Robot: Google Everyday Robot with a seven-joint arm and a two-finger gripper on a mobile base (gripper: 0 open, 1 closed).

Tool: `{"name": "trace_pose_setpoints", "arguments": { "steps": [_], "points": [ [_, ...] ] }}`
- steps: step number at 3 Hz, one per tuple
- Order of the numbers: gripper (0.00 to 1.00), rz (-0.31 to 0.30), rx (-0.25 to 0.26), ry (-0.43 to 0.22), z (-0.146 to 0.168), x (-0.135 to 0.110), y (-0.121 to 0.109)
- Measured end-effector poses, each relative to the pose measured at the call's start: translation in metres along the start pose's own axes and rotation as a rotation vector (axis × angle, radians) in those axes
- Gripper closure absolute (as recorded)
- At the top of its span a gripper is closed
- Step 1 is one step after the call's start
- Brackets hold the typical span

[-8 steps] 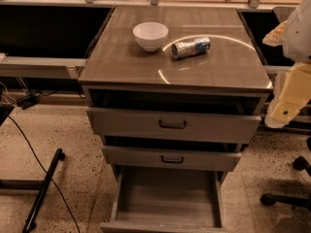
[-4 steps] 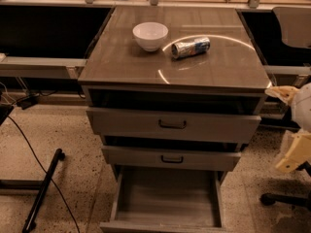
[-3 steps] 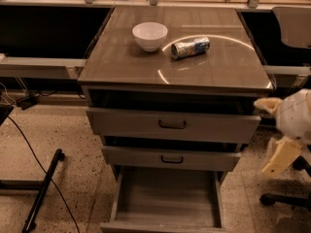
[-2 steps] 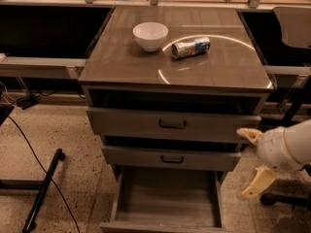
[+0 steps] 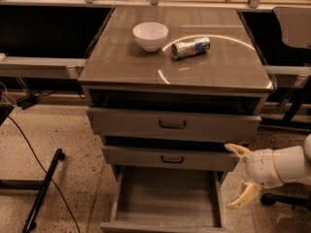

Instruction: Close bottom drawer

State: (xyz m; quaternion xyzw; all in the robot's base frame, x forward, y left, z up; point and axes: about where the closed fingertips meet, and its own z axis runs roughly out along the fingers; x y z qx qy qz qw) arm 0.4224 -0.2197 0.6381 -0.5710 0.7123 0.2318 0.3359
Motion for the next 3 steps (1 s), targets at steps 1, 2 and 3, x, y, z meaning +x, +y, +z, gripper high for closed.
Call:
{"name": "trace_pose_setpoints", "arguments": {
  "steps": [1,2,3],
  "points": [
    [0.00,-0.044,-0.050,-0.054,0.035,0.037,-0.001],
    [0.00,-0.157,-0.184,-0.116,0.075,0.078,0.028],
    [0.00,-0.241,-0.183,-0.158,0.070,0.086,0.036]
  ]
}}
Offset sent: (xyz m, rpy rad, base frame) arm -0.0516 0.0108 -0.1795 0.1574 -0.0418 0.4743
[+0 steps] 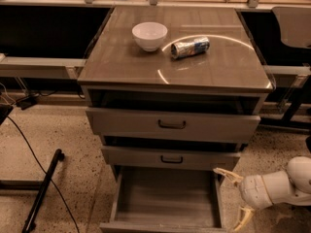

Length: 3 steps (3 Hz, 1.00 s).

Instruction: Close bottom drawer

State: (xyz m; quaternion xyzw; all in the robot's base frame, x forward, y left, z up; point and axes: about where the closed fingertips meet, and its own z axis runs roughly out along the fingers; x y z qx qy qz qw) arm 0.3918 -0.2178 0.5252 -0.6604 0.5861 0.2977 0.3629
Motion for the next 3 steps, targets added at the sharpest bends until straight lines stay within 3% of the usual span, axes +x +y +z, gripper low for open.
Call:
{"name": "trace_pose_setpoints", "arguments": {
  "steps": [1,2,3],
  "points": [
    [0.00,-0.011,-0.001,-0.001,0.000,0.000,0.001],
    [0.00,-0.111,0.023,0.061,0.042,0.046,0.013],
    [0.00,-0.257,-0.021,0.090,0.076,0.083,0.032]
  ]
}}
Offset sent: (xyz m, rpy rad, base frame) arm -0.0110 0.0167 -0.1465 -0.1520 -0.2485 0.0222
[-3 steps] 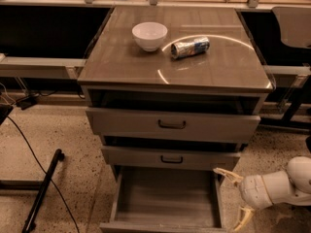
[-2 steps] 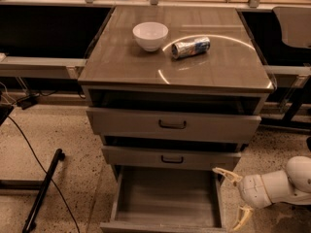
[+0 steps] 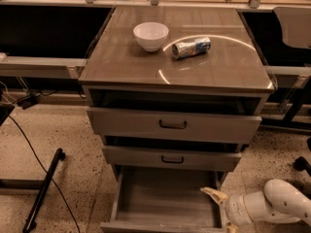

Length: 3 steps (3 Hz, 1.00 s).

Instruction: Close bottom drawer

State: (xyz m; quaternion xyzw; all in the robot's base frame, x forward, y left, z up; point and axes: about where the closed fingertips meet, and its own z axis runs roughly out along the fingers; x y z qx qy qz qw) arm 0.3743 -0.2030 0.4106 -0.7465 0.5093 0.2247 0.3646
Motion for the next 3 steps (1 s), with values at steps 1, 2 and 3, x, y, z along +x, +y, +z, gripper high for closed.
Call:
{"name": "trace_pose_setpoints", "arguments": {
  "steps": [1,2,3],
  "points": [
    [0.00,-0.014,-0.005,-0.003,0.002,0.000,0.001],
    [0.00,-0.030,-0.005,0.035,0.028,0.021,0.012],
    [0.00,-0.075,-0.053,0.090,0.072,0.061,0.029]
  ]
}}
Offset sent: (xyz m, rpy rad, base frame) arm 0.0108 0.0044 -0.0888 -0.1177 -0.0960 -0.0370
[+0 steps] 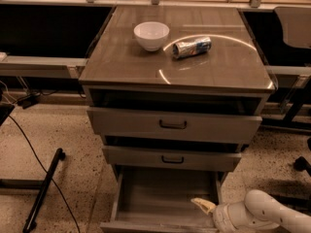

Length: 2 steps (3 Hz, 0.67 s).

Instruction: Close bottom drawer

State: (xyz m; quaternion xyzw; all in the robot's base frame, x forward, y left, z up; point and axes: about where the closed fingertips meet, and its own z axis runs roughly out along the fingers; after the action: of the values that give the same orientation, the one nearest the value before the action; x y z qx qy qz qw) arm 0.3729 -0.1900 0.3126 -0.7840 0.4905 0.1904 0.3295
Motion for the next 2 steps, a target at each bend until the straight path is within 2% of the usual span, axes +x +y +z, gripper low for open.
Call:
{"name": "trace_pose_setpoints", "arguments": {
  "steps": [1,2],
  "points": [
    [0.00,-0.004,-0.005,0.001,0.0074,0.0015,0.0020],
    [0.00,0.019,-0.018,0.008,0.0119,0.0046,0.0048]
  ]
}}
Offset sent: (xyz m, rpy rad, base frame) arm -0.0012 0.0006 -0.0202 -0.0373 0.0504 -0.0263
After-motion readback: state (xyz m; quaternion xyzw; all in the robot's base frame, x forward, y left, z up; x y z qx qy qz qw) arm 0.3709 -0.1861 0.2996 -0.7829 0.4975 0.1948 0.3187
